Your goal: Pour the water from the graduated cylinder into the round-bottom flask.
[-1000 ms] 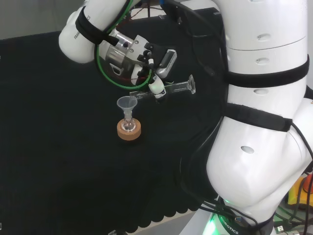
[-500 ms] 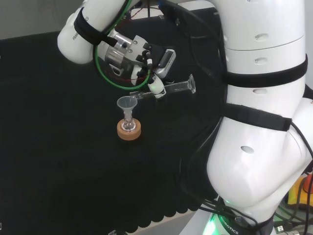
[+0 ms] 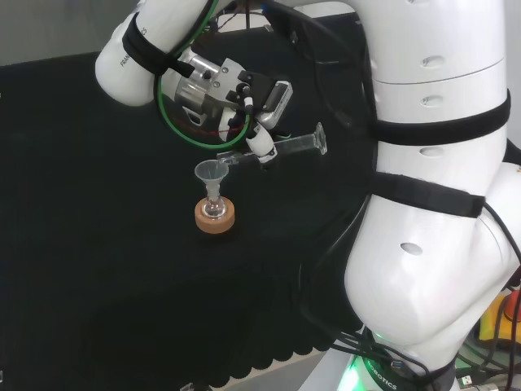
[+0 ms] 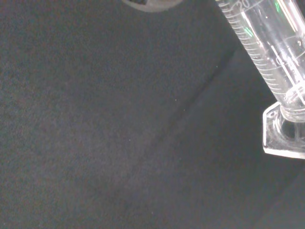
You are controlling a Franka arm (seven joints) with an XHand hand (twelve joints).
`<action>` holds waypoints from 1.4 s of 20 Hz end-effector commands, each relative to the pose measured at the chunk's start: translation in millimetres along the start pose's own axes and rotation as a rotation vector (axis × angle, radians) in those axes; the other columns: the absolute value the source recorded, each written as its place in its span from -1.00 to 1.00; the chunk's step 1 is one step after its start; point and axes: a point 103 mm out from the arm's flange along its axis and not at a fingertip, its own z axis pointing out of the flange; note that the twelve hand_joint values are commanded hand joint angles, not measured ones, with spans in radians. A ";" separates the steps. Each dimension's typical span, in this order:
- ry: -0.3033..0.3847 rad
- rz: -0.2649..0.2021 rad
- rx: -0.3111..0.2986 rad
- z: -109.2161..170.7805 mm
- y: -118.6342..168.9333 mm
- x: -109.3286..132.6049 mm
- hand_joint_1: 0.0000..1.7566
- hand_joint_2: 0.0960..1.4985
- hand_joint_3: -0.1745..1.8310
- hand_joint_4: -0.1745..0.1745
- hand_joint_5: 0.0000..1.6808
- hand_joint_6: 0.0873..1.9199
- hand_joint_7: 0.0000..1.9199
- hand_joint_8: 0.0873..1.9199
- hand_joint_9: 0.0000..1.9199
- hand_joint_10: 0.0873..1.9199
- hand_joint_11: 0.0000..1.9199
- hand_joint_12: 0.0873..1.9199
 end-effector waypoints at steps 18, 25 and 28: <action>0.064 -0.016 -0.057 -3.1 6.7 4.5 0.30 0.50 -0.82 -1.00 0.09 0.11 0.32 -0.71 0.54 -1.00 0.36 -0.33; 0.151 -0.034 -0.137 -8.8 6.8 8.1 0.30 0.50 -0.82 -1.00 0.09 0.11 0.32 -0.72 0.54 -1.00 0.36 -0.33; 0.181 -0.053 -0.179 -8.9 5.5 5.7 0.30 0.50 -0.82 -1.00 0.09 0.11 0.32 -0.72 0.54 -1.00 0.36 -0.33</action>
